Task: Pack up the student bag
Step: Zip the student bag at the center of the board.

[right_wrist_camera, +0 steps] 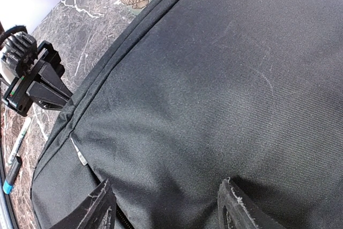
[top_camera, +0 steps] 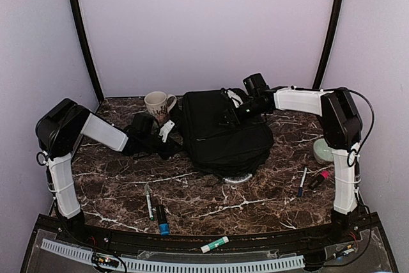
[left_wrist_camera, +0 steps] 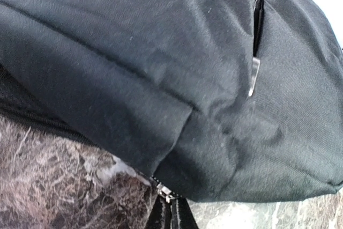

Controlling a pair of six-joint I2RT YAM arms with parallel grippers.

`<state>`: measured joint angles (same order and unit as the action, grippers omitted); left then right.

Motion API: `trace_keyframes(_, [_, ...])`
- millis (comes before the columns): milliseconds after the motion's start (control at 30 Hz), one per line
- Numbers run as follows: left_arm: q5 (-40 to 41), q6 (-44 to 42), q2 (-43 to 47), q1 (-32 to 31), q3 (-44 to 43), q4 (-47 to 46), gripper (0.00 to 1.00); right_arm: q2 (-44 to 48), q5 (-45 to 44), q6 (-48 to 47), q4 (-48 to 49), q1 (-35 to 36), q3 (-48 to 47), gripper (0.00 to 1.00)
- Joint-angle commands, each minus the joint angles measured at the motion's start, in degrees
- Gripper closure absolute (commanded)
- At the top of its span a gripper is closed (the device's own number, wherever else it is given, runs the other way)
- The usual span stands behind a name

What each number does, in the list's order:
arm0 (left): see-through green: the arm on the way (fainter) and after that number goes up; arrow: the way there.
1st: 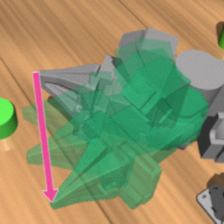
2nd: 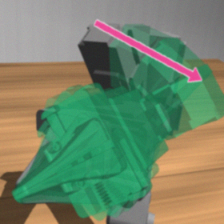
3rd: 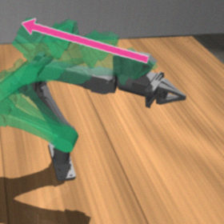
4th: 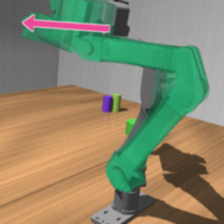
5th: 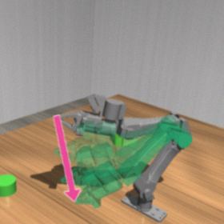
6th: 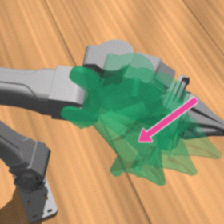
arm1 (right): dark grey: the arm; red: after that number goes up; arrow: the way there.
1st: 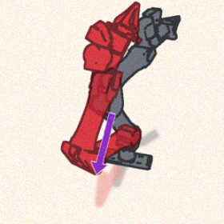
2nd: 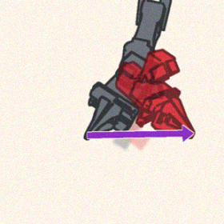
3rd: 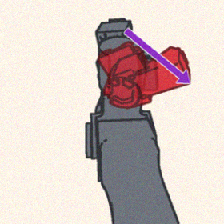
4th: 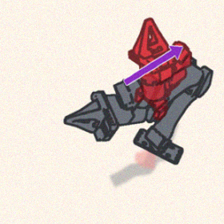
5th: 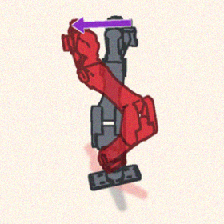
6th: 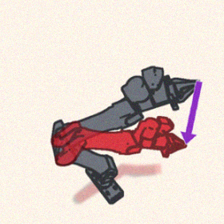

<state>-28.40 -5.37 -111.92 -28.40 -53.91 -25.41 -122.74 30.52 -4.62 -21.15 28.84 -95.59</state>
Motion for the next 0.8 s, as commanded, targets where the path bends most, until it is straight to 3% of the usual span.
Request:
trace_keyframes(0, [0.4,1.9,3.2,0.1,3.8,-2.3,1.0,-5.7,-6.6,1.0,-7.8,-2.0,3.0,0.35])
trace_keyframes(333, [0.3,3.4,9.4,-3.8,10.0,0.2,1.0,-6.9,-6.4,1.9,-8.7,-2.0,2.0,0.37])
trace_keyframes(767, [4.0,5.0,10.9,-14.7,9.1,3.8,1.0,-8.0,-7.8,2.1,-8.9,-2.0,1.9,0.37])
